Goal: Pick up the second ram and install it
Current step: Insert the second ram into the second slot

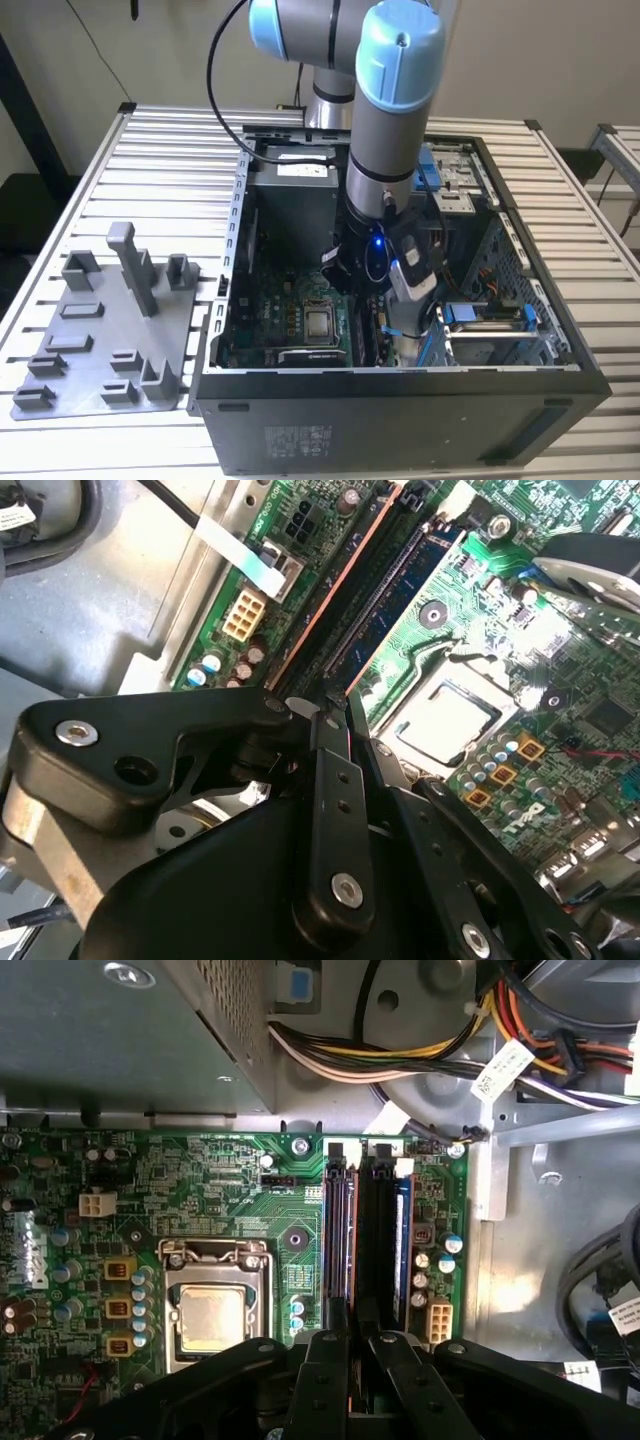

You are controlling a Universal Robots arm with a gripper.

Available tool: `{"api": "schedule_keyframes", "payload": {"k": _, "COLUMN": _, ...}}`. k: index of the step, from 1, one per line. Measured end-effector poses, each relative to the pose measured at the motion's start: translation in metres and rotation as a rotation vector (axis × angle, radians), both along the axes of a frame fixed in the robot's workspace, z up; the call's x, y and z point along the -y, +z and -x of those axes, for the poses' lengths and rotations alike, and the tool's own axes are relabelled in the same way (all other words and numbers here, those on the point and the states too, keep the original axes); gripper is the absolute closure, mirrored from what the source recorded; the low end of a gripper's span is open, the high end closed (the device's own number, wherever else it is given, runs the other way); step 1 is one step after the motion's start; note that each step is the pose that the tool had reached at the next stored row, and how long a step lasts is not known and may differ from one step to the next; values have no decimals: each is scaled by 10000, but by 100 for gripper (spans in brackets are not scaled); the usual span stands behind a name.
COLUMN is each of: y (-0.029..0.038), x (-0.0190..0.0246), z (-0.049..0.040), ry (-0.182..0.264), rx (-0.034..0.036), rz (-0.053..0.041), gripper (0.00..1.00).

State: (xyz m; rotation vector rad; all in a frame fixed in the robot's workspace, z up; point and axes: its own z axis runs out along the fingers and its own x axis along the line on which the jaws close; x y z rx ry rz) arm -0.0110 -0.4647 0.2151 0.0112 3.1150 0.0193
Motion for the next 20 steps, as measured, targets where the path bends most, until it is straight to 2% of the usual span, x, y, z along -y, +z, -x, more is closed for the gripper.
{"api": "schedule_keyframes", "payload": {"k": 8, "y": -18, "x": 0, "z": 0, "ry": -1, "rx": -2, "rz": 2, "gripper": 84}}
{"api": "schedule_keyframes", "payload": {"k": 9, "y": -19, "x": 0, "z": 0, "ry": -2, "rx": -2, "rz": 1, "gripper": 78}}
{"api": "schedule_keyframes", "payload": {"k": 10, "y": -6, "x": 0, "z": -2, "ry": -2, "rx": -7, "rz": 3, "gripper": 78}}
{"api": "schedule_keyframes", "payload": {"k": 16, "y": 258, "x": 0, "z": -2, "ry": -3, "rx": -9, "rz": 0, "gripper": 78}}
{"api": "schedule_keyframes", "payload": {"k": 17, "y": 283, "x": -1, "z": -3, "ry": -2, "rx": -8, "rz": -2, "gripper": 78}}
{"api": "schedule_keyframes", "payload": {"k": 20, "y": 282, "x": -1, "z": -3, "ry": 0, "rx": -7, "rz": -6, "gripper": 80}}
